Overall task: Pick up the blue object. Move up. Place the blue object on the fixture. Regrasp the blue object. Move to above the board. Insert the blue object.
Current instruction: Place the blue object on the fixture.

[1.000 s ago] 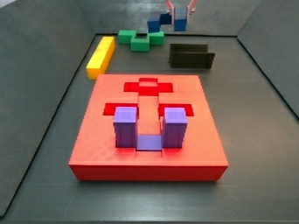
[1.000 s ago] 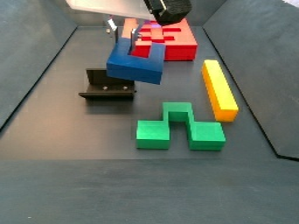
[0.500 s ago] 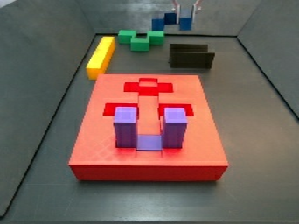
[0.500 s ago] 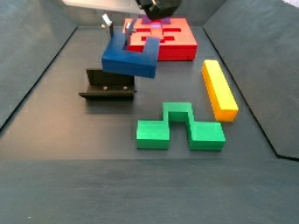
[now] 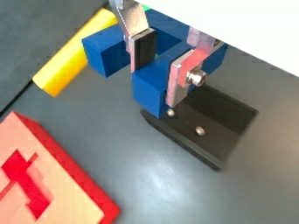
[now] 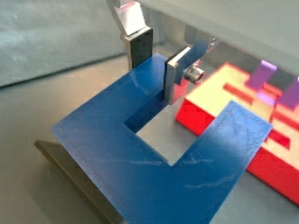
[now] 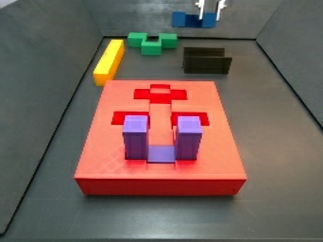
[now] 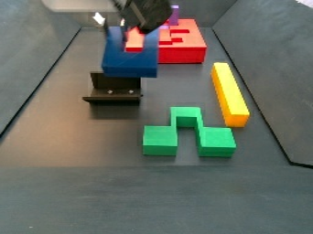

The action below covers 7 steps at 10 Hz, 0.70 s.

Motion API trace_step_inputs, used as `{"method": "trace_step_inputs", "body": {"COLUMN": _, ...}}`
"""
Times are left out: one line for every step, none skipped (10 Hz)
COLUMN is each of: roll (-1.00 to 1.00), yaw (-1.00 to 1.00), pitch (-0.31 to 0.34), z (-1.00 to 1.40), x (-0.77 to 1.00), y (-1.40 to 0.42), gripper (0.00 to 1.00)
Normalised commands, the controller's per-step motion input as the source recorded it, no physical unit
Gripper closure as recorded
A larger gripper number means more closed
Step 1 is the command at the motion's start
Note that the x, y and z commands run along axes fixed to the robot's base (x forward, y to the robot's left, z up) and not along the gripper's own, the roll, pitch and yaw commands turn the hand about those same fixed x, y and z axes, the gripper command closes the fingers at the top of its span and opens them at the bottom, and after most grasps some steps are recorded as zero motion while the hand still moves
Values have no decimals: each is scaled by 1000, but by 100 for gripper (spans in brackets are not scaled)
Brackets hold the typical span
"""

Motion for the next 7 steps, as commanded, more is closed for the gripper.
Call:
{"method": "trace_step_inputs", "body": {"roll": -989, "yaw": 0, "pitch": -574, "z": 0, "x": 357, "y": 311, "gripper": 100}}
{"method": "trace_step_inputs", "body": {"roll": -986, "yaw": 0, "pitch": -654, "z": 0, "x": 237, "y": 266, "gripper": 100}}
{"method": "trace_step_inputs", "body": {"roll": -931, "yaw": 14, "pitch": -386, "z": -40, "x": 269, "y": 220, "gripper": 100}}
{"method": "trace_step_inputs", "body": {"roll": -669, "yaw": 114, "pitch": -43, "z": -143, "x": 189, "y": 6, "gripper": 100}}
{"method": "trace_step_inputs", "body": {"roll": -609, "yaw": 226, "pitch": 60, "z": -120, "x": 217, "y": 0, "gripper": 100}}
{"method": "trace_step_inputs", "body": {"roll": -634, "yaw": 354, "pitch": 226, "z": -89, "x": 189, "y": 0, "gripper": 100}}
{"method": "trace_step_inputs", "body": {"roll": -489, "yaw": 231, "pitch": 331, "z": -100, "x": 174, "y": -89, "gripper": 100}}
